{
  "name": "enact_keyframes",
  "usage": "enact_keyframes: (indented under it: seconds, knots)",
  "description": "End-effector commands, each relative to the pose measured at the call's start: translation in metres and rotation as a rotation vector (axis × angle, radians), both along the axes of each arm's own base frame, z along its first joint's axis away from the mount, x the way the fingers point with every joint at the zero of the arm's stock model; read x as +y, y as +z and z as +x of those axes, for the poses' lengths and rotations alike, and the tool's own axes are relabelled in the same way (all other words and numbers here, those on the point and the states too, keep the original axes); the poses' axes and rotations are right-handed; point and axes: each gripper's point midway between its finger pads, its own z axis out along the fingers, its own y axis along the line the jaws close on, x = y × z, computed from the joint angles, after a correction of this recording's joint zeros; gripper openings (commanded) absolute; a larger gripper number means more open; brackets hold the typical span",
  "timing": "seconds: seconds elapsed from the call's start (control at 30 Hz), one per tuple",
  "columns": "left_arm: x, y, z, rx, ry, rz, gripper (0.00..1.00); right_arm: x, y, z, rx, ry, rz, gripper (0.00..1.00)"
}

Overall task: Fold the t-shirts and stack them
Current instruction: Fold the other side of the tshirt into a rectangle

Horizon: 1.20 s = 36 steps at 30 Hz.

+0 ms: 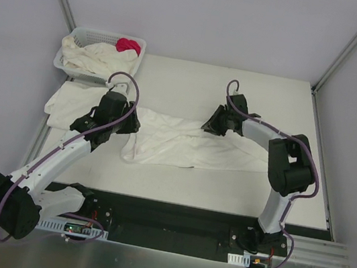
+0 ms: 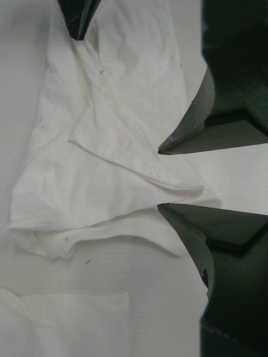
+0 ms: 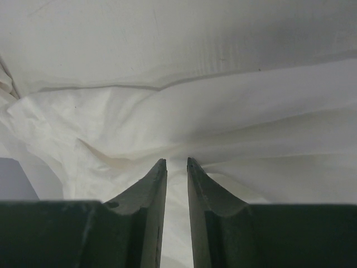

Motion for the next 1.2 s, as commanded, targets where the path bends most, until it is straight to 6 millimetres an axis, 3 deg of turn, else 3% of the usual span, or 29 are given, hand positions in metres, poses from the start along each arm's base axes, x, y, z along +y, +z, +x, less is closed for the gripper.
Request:
enact_keyframes:
  seconds: [0.0, 0.17, 0.33, 0.47, 0.83, 0.87, 0.97, 1.07, 1.1, 1.17]
  knots:
    - [-0.001, 0.023, 0.010, -0.071, -0.005, 0.014, 0.39, 0.003, -0.002, -0.008, 0.015, -0.006, 0.026, 0.24]
    - [-0.004, 0.024, 0.011, -0.071, -0.023, 0.011, 0.39, -0.003, -0.011, -0.029, 0.043, 0.001, 0.006, 0.24]
    - [-0.001, 0.025, 0.010, -0.081, -0.017, 0.021, 0.39, -0.009, -0.033, -0.066, 0.110, 0.011, -0.022, 0.24]
    - [-0.002, 0.023, 0.011, -0.073, -0.018, 0.021, 0.39, -0.014, -0.036, -0.070, 0.105, 0.010, -0.048, 0.24]
    - [-0.007, 0.015, 0.013, -0.054, -0.021, 0.003, 0.38, -0.008, 0.033, -0.035, -0.064, 0.016, -0.044, 0.25]
    - [-0.007, 0.011, 0.014, -0.045, -0.022, 0.005, 0.38, -0.003, 0.047, -0.026, -0.101, 0.020, -0.030, 0.25]
    - [-0.010, 0.005, 0.014, -0.025, -0.025, -0.005, 0.38, 0.013, 0.061, -0.016, -0.131, 0.053, -0.004, 0.25]
    - [-0.011, -0.001, 0.013, -0.007, -0.018, -0.014, 0.37, 0.042, 0.067, -0.012, -0.143, 0.124, 0.004, 0.25]
    - [-0.012, 0.000, 0.013, -0.009, -0.019, -0.019, 0.37, 0.056, 0.080, -0.007, -0.170, 0.151, 0.025, 0.26]
    - [-0.013, -0.001, 0.012, -0.007, -0.017, -0.025, 0.37, 0.078, 0.062, -0.014, -0.127, 0.207, 0.015, 0.26]
